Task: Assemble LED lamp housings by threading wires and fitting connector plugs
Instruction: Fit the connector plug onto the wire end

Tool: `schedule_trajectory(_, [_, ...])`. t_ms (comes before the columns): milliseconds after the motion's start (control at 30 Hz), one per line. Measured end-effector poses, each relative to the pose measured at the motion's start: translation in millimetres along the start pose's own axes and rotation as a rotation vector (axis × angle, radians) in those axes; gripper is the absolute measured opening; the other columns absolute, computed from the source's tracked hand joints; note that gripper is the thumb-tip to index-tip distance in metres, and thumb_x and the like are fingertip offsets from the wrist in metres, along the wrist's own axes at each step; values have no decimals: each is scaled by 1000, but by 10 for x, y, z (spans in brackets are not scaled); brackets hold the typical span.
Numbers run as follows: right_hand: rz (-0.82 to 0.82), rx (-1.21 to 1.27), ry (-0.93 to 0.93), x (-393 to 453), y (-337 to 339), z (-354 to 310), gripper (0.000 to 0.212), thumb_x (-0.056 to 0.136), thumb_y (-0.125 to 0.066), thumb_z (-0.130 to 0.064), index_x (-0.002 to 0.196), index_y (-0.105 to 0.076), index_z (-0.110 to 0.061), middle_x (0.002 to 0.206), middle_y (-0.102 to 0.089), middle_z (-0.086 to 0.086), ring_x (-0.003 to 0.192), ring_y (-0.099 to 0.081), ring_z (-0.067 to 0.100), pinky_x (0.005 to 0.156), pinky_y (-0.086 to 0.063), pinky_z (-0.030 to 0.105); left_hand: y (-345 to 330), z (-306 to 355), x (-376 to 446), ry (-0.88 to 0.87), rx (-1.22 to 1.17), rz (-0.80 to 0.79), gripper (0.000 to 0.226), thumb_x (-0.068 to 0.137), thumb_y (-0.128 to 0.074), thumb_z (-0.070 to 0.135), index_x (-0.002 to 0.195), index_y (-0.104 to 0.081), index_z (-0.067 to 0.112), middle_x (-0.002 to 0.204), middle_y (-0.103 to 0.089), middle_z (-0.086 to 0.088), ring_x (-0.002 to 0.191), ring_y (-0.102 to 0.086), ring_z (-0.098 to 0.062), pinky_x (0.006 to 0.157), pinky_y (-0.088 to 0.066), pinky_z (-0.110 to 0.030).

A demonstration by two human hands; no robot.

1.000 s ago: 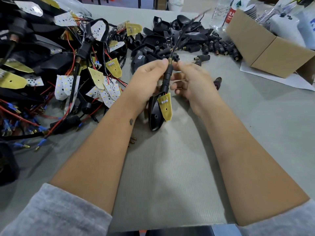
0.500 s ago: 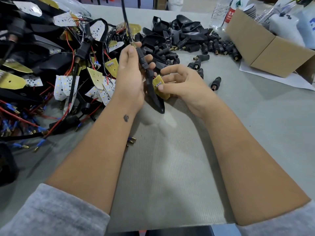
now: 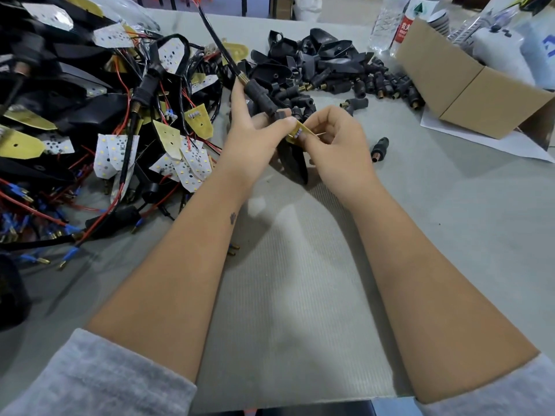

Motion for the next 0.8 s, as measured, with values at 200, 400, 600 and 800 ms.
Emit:
schedule_trajectory(200, [91, -151, 159, -21, 25, -80, 14, 89, -58, -8, 88, -59, -22, 84, -61, -13, 85, -59, 8, 75, -47, 28, 35, -41, 8, 87, 30, -4, 80, 90, -66, 12, 152, -16, 22, 108, -71, -5, 91, -73, -19, 69, -61, -38])
schedule_trajectory(400, [182, -218, 273, -48, 93, -179, 17, 82, -63, -5, 90, -71, -18, 95, -64, 0, 89, -56, 6, 80, -42, 14, 26, -33, -5, 121, -49, -20, 58, 87, -69, 12, 136, -37, 17, 106, -71, -3, 87, -74, -21, 64, -58, -32])
schedule_trajectory(600, [125, -82, 151, -57, 71, -163, 33, 80, -54, 4, 86, -71, -24, 94, -60, -5, 91, -59, 9, 83, -49, 23, 50, -84, 30, 72, -108, 2, 61, 85, -67, -3, 132, -34, 15, 97, -73, -4, 89, -74, -19, 69, -59, -34])
schedule_trajectory(800, [131, 30, 42, -22, 85, -115, 18, 84, -71, -12, 73, -70, -26, 77, -65, -18, 80, -62, 1, 78, -52, 22, 66, -122, 64, 72, -122, -18, 79, 76, -68, -5, 139, -27, 19, 102, -74, -5, 96, -72, -23, 78, -60, -41])
Point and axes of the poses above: each hand's wrist, its own x-axis towards the middle knuckle, its own y-axis out of the back of the hand, z = x × y, the point moved 6 cm from there along x, towards the middle knuckle
